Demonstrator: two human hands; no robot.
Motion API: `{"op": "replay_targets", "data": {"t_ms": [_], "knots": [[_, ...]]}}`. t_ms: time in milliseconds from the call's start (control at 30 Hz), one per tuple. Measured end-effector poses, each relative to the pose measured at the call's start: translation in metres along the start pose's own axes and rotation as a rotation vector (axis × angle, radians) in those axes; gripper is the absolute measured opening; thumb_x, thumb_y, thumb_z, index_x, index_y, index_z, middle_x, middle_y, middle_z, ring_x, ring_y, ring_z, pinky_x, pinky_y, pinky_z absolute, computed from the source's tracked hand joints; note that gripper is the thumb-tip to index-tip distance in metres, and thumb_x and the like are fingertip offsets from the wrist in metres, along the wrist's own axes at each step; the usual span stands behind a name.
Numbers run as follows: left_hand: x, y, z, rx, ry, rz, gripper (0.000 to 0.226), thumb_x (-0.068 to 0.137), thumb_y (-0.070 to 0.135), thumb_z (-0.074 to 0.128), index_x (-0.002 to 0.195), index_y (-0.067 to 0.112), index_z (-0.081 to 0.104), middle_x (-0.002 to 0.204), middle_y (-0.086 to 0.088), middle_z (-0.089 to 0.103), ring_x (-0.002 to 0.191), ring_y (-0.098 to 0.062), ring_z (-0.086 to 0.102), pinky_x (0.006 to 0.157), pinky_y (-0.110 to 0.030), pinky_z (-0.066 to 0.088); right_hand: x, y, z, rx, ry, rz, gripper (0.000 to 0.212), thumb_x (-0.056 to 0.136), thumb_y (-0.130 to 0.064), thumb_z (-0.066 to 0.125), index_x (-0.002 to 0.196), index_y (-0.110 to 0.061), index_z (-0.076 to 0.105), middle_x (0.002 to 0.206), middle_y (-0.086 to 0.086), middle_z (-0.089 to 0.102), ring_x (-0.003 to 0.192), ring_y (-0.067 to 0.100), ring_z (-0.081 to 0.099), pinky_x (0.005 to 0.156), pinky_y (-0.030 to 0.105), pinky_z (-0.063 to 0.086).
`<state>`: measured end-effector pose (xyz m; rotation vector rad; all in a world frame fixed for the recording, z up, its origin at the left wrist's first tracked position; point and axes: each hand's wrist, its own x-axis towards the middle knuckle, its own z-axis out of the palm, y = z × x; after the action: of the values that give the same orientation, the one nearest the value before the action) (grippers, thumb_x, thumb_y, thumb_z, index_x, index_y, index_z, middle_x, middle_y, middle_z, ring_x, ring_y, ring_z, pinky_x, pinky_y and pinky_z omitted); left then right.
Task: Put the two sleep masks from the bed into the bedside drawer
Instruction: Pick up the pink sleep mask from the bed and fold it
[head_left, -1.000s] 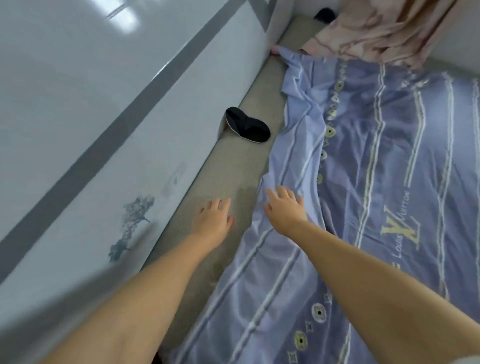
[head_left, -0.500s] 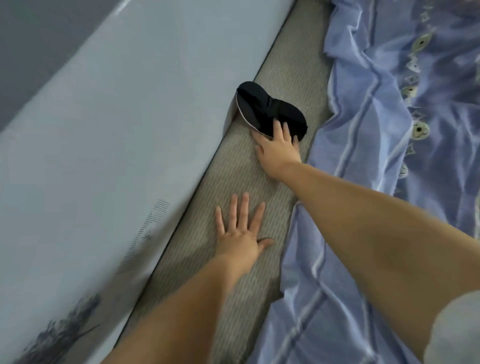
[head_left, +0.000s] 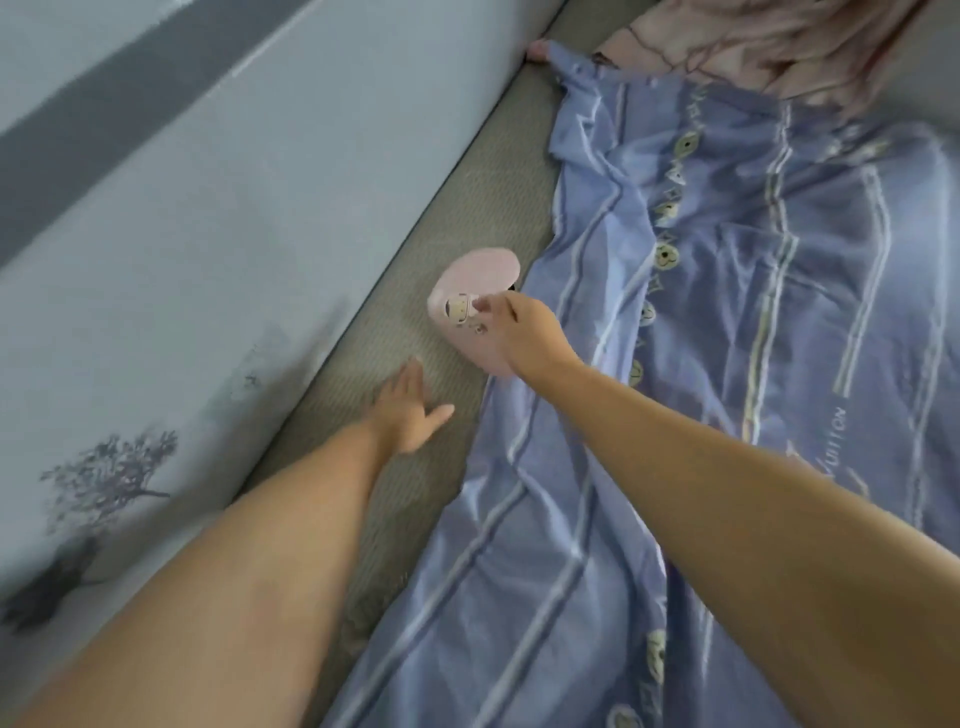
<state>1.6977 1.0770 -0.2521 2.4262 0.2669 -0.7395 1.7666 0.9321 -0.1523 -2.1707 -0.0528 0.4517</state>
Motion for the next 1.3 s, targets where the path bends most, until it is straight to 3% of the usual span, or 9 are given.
{"op": "replay_targets", "data": {"t_ms": [167, 300, 433, 600, 733, 833, 933, 1067, 1300], "knots": [[-0.159, 0.074, -0.027, -0.4, 0.246, 0.217, 0.088, 0.087, 0.041, 0.056, 0.149, 0.026, -0.005, 0.156, -0.009, 0.025, 0.139, -0.024, 0.032, 0.105, -0.032, 0.027, -0.153, -0.01, -0.063, 0.184, -0.035, 0.042, 0.025, 0.091, -0.015, 0.046, 0.076, -0.025, 0.064, 0.08, -0.004, 0.06, 0.075, 0.017, 0.053, 0.058, 0.025, 0.041], [-0.284, 0.128, 0.001, -0.392, 0.351, 0.434, 0.066, 0.074, 0.026, 0.062, 0.133, 0.004, 0.044, 0.133, -0.009, 0.045, 0.118, -0.013, 0.042, 0.092, -0.011, 0.028, -0.27, -0.015, -0.111, 0.288, -0.1, -0.055, 0.026, 0.086, -0.008, 0.05, 0.073, -0.029, 0.058, 0.085, 0.006, 0.06, 0.077, 0.022, 0.053, 0.066, 0.033, 0.042], [-0.397, 0.159, 0.032, -0.61, 0.505, 0.358, 0.009, 0.089, 0.018, 0.062, 0.09, 0.012, 0.056, 0.073, 0.001, 0.055, 0.061, 0.002, 0.048, 0.055, -0.01, 0.036, -0.36, -0.02, -0.146, 0.466, -0.289, -0.129, 0.012, 0.084, -0.023, 0.057, 0.088, -0.034, 0.057, 0.084, 0.001, 0.063, 0.071, 0.017, 0.061, 0.055, 0.029, 0.049], [-0.5, 0.157, 0.026, -0.89, 0.736, 0.249, 0.011, 0.091, 0.012, 0.056, 0.086, 0.022, 0.057, 0.082, 0.0, 0.059, 0.08, -0.017, 0.056, 0.076, -0.033, 0.051, -0.426, -0.021, -0.16, 0.375, -0.33, -0.116, 0.025, 0.088, -0.038, 0.054, 0.103, -0.019, 0.06, 0.068, 0.002, 0.058, 0.056, 0.013, 0.051, 0.056, 0.024, 0.047], [-0.566, 0.139, 0.015, -0.977, 0.658, 0.236, 0.022, 0.091, 0.011, 0.056, 0.088, 0.032, 0.057, 0.093, 0.001, 0.059, 0.091, -0.018, 0.058, 0.079, -0.034, 0.056, -0.471, -0.039, -0.163, -0.031, -0.248, -0.262, 0.039, 0.089, -0.048, 0.048, 0.119, -0.024, 0.054, 0.094, -0.002, 0.065, 0.073, 0.014, 0.062, 0.067, 0.031, 0.05], [-0.612, 0.135, 0.021, -1.0, 0.57, 0.264, 0.021, 0.091, 0.01, 0.055, 0.089, 0.031, 0.055, 0.094, 0.001, 0.058, 0.087, -0.014, 0.058, 0.07, -0.027, 0.055, -0.517, -0.071, -0.164, 0.109, -0.471, -0.344, 0.058, 0.086, -0.054, 0.048, 0.135, -0.025, 0.039, 0.121, -0.006, 0.058, 0.102, 0.01, 0.061, 0.08, 0.025, 0.051], [-0.658, 0.137, 0.041, -1.088, 0.525, 0.311, 0.011, 0.091, 0.011, 0.056, 0.093, 0.022, 0.054, 0.095, -0.002, 0.06, 0.086, -0.015, 0.059, 0.069, -0.027, 0.056, -0.577, -0.093, -0.153, 0.259, -0.779, -0.348, 0.031, 0.085, -0.037, 0.06, 0.114, -0.025, 0.061, 0.103, -0.005, 0.072, 0.094, 0.012, 0.068, 0.072, 0.021, 0.057], [-0.721, 0.136, 0.082, -1.399, 0.294, 0.388, 0.031, 0.084, 0.027, 0.062, 0.114, 0.019, 0.059, 0.107, -0.006, 0.07, 0.1, -0.025, 0.066, 0.084, -0.041, 0.059, -0.653, -0.094, -0.127, 0.435, -0.59, -0.367, 0.024, 0.088, -0.026, 0.06, 0.108, -0.015, 0.065, 0.094, 0.002, 0.072, 0.083, 0.016, 0.07, 0.065, 0.022, 0.057], [-0.802, 0.125, 0.148, -1.393, 0.109, 0.346, 0.026, 0.081, 0.037, 0.066, 0.06, 0.025, 0.058, 0.044, 0.009, 0.034, 0.034, -0.004, 0.027, 0.041, -0.017, 0.038, -0.741, -0.078, -0.085, 0.77, -0.415, -0.38, 0.013, 0.091, -0.024, 0.053, 0.097, -0.026, 0.065, 0.096, 0.002, 0.068, 0.09, 0.018, 0.064, 0.077, 0.035, 0.055]]}}
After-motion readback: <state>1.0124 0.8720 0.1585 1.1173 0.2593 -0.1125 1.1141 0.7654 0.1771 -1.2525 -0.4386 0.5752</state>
